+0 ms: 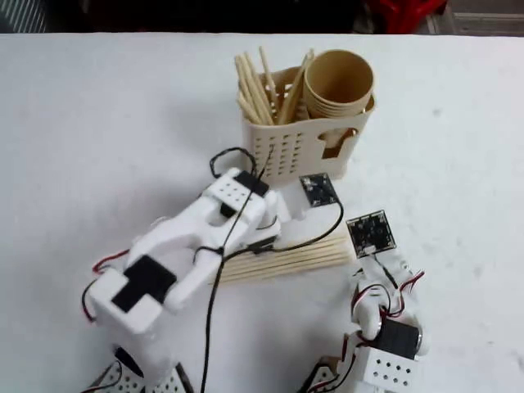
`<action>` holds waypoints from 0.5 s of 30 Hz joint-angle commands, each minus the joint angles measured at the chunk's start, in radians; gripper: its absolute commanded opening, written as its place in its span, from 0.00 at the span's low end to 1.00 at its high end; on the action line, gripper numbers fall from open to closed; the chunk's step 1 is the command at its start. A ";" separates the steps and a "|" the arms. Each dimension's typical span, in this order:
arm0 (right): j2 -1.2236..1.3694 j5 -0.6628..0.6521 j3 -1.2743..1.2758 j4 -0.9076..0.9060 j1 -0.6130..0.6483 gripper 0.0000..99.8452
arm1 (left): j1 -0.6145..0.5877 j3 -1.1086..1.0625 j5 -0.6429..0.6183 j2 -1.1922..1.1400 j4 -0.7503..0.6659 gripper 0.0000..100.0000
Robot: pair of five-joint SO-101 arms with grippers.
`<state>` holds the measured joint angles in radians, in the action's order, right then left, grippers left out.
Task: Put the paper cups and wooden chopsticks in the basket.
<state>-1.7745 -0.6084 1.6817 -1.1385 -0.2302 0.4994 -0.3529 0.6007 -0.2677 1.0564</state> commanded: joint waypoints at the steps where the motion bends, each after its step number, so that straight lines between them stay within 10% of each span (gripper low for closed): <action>1: 0.005 0.002 0.009 0.010 -0.004 0.02 | -0.001 0.112 0.008 -0.076 0.023 0.12; 15: 0.005 0.002 0.009 0.010 -0.004 0.02 | 0.022 -0.083 0.009 0.225 0.003 0.13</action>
<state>-1.7745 -0.6084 1.6817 -1.1385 -0.2302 0.4780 -0.3360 0.6007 -0.1880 1.1178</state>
